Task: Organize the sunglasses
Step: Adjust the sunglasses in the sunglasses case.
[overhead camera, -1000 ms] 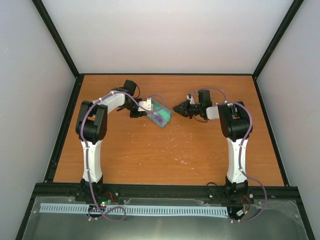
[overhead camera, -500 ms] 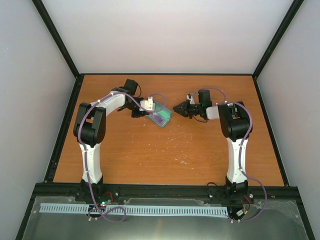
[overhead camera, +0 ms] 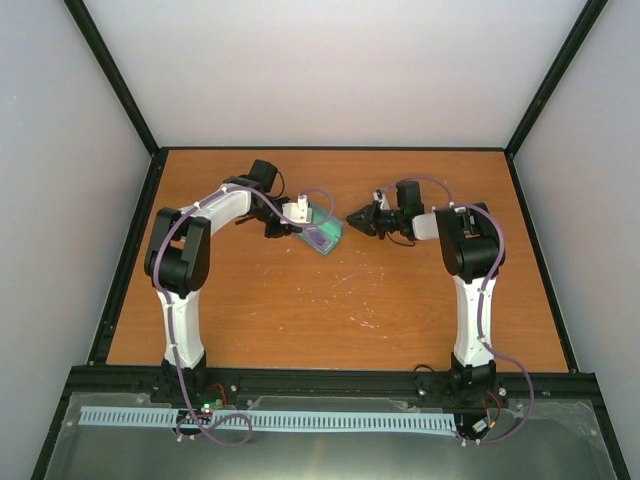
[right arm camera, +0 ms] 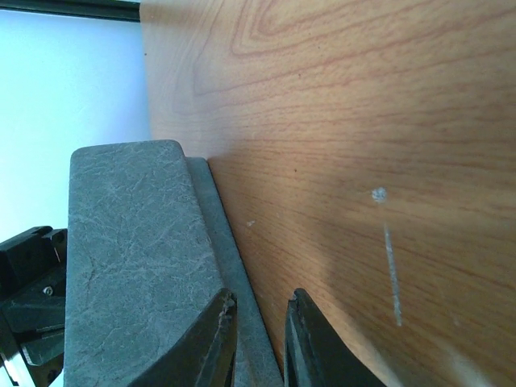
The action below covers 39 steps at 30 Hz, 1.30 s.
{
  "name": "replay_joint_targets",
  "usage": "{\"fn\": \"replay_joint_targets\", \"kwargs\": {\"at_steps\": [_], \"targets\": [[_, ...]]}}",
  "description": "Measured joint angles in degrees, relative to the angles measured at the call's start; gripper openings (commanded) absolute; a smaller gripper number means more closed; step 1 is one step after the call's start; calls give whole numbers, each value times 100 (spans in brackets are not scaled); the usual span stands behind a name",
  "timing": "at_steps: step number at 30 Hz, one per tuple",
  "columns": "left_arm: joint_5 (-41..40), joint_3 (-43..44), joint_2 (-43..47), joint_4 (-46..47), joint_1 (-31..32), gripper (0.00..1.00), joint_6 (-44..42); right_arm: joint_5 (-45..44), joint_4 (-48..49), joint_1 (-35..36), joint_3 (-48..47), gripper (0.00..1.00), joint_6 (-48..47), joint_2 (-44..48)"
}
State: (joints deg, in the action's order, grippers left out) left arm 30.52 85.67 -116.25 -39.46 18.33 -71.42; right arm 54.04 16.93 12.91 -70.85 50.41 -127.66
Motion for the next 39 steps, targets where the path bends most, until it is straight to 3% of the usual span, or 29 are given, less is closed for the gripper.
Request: {"fn": "replay_joint_targets", "kwargs": {"at_steps": [33,36,39], "targets": [[66,227,-588,90,184,1,46,26,-2,0,28,17,20,0],[57,42,-411,101,184,7,59,42,-39,0,17,17,7,0],[52,-118,-153,144,184,23,122,48,-103,0,-26,17,-20,0]]}}
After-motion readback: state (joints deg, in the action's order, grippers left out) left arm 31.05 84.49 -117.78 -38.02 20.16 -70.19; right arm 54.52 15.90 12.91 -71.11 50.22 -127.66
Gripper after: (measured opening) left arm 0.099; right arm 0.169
